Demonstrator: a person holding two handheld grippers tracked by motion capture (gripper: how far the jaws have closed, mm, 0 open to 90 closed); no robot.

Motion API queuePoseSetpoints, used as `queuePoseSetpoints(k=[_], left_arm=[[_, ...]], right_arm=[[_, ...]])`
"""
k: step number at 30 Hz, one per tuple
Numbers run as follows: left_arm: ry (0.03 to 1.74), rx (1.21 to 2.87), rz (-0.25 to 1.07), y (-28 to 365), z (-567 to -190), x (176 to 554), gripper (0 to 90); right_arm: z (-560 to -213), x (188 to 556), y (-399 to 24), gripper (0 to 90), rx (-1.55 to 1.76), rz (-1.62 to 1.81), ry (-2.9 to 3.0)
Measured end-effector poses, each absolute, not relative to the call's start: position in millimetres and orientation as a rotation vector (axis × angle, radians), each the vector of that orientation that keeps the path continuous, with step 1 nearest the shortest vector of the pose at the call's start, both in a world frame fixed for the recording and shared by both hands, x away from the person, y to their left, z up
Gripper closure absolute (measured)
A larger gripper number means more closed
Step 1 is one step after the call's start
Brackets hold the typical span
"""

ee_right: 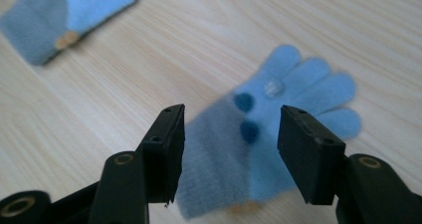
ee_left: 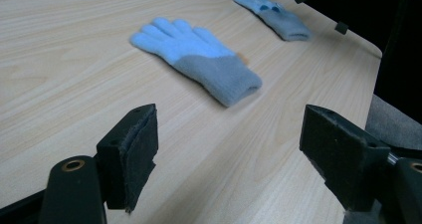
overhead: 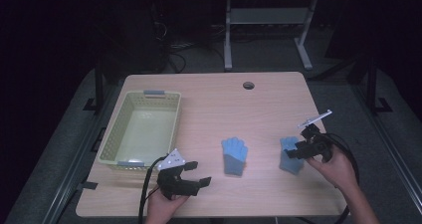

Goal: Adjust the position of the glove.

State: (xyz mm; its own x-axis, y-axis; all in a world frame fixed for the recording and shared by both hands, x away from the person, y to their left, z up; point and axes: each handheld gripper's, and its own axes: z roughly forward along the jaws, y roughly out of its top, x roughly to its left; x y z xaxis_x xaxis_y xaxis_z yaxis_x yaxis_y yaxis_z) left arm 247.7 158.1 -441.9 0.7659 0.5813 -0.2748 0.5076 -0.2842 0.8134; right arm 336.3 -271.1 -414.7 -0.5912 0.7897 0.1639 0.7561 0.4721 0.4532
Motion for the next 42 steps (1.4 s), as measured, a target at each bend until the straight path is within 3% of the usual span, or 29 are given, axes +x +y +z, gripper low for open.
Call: queuePoseSetpoints(k=[20,32,42], left_arm=[[0.827,1.943,0.083,158,-444,249,23.0],[0.836,1.943,0.076,159,-444,248,23.1],[0.836,1.937,0.077,160,-443,249,23.1]], right_arm=[[-442,341,-258,57.6,1.367,0.479,2.648],[-441,345,-259,78.4,1.378,0.476,2.668],[-435,343,-259,81.5,1.375,0.505,2.669]])
